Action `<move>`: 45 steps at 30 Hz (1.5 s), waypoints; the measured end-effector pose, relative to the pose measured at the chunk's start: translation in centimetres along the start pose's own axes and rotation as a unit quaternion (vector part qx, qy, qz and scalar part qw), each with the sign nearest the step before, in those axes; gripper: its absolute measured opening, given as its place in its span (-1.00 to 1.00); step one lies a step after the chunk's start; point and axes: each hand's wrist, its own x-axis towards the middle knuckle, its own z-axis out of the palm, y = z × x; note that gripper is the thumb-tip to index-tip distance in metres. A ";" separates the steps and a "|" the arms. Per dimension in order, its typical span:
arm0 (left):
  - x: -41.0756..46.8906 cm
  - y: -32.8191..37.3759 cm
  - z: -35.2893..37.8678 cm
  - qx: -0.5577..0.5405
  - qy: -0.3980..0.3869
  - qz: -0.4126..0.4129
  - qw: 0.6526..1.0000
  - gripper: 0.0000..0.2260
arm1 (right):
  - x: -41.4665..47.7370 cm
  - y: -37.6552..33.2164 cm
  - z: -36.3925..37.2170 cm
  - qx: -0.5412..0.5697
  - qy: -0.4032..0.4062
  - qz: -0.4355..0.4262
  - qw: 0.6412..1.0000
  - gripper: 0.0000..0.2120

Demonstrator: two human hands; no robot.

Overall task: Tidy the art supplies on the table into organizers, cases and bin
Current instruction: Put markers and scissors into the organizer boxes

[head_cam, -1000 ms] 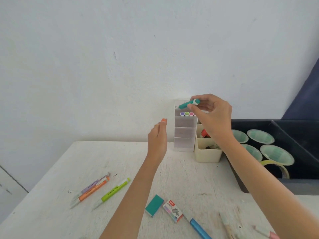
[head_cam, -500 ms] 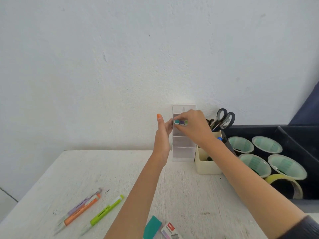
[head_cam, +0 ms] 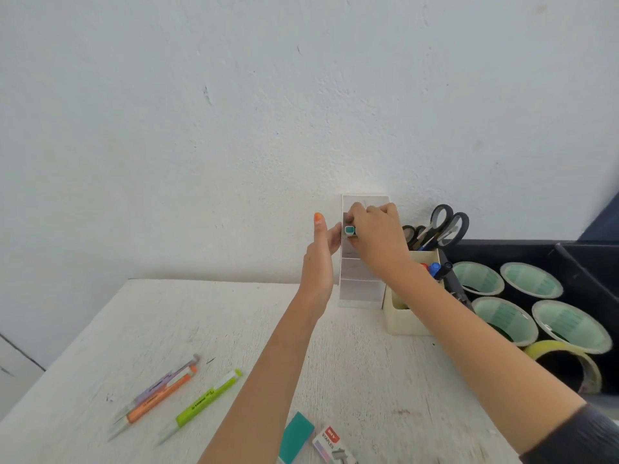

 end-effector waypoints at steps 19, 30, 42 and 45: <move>-9.3 -4.9 -11.2 0.052 0.231 -0.001 0.971 -0.81 | -10.3 -12.4 3.1 0.287 -0.070 -0.066 0.953 -0.82; -13.0 -11.0 -20.8 0.417 0.277 -0.019 0.865 -0.90 | -12.9 -16.6 8.1 0.256 -0.275 -0.131 0.917 -0.69; -13.0 -11.4 -20.8 0.526 0.201 0.046 0.825 -0.90 | -12.5 -13.7 5.7 0.426 -0.302 -0.040 0.852 -0.85; -12.6 -9.9 -19.1 0.441 0.192 0.045 0.875 -0.91 | -12.1 -12.6 4.0 0.470 -0.283 -0.005 0.836 -0.89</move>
